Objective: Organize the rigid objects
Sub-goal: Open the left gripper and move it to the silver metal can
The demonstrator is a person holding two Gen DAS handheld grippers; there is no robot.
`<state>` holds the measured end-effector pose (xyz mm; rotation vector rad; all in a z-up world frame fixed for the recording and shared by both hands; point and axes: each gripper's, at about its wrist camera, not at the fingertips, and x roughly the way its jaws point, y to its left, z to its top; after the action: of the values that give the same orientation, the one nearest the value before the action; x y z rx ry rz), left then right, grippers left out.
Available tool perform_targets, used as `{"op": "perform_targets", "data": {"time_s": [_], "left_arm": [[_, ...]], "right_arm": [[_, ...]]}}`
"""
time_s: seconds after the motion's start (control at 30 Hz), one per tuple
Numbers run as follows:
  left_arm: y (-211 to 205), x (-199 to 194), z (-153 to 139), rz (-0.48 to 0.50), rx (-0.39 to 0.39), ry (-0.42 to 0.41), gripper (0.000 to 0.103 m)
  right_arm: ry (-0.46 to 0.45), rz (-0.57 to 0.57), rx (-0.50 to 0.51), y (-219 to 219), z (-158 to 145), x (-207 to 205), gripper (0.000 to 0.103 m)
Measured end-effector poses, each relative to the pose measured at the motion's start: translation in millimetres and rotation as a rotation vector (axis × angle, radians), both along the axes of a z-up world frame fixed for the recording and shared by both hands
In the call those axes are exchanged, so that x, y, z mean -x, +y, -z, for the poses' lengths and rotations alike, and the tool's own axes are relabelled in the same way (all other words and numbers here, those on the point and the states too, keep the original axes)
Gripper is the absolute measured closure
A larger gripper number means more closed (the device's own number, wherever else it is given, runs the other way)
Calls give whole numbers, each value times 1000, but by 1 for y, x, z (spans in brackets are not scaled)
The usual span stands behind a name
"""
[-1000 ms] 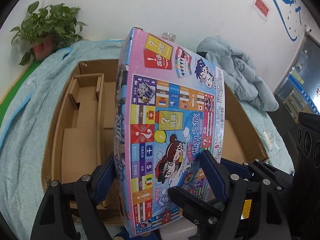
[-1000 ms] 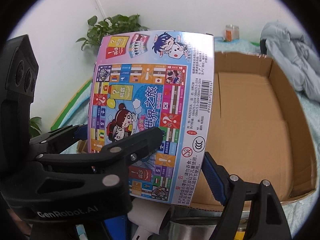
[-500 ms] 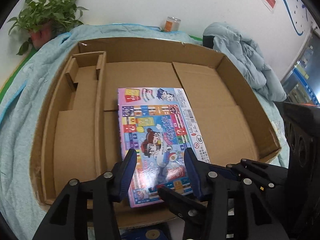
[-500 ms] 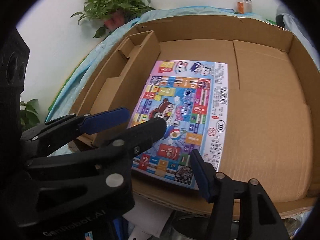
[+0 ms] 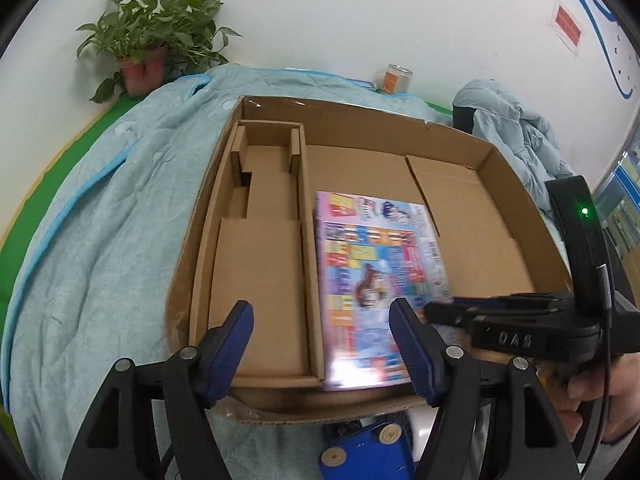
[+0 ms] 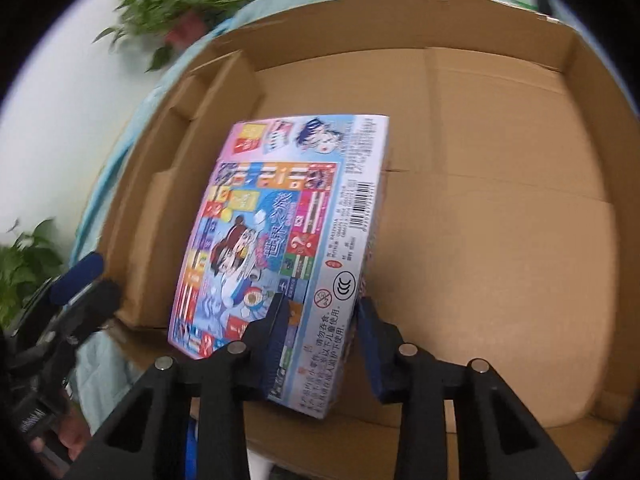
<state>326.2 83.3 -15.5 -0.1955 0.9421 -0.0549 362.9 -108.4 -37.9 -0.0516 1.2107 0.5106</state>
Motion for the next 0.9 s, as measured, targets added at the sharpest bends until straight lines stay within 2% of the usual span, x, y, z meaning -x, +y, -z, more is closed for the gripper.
{"op": "perform_targets", "data": {"time_s": [0.1, 0.17, 0.2, 0.23, 0.27, 0.33, 0.4, 0.47, 0.6, 0.77, 0.87, 0.9], "left_arm": [[3, 9, -1, 4, 20, -12, 34], [3, 15, -4, 7, 20, -29, 34], [3, 19, -6, 11, 17, -42, 33], [3, 23, -9, 14, 14, -55, 30], [1, 28, -12, 16, 8, -79, 27], [-2, 39, -22, 10, -21, -142, 10], [-6, 52, -33, -11, -70, -230, 0], [-11, 64, -42, -24, -103, -289, 0], [-18, 78, -52, -47, -106, -279, 0], [-35, 102, -59, -15, -112, -238, 0], [-49, 117, -56, 43, -60, -195, 0], [-54, 121, -52, 70, -15, -166, 0]], "right_arm": [[-41, -28, 31, 6, -4, 7, 66], [-54, -18, 14, 3, -9, 9, 65], [-84, -3, 2, -1, -16, 13, 64], [-132, 12, -4, -7, -25, 19, 59], [-192, 28, -8, -15, -36, 27, 41], [-282, 63, -46, -32, -51, 41, 12], [-354, 102, -84, -53, -65, 57, 0], [-395, 113, -91, -70, -73, 69, 0], [-471, 95, -76, -93, -86, 103, 0], [-418, 58, -120, -103, -83, 120, 0], [-349, 31, -172, -115, -71, 140, 0], [-320, 16, -191, -120, -68, 150, 0]]}}
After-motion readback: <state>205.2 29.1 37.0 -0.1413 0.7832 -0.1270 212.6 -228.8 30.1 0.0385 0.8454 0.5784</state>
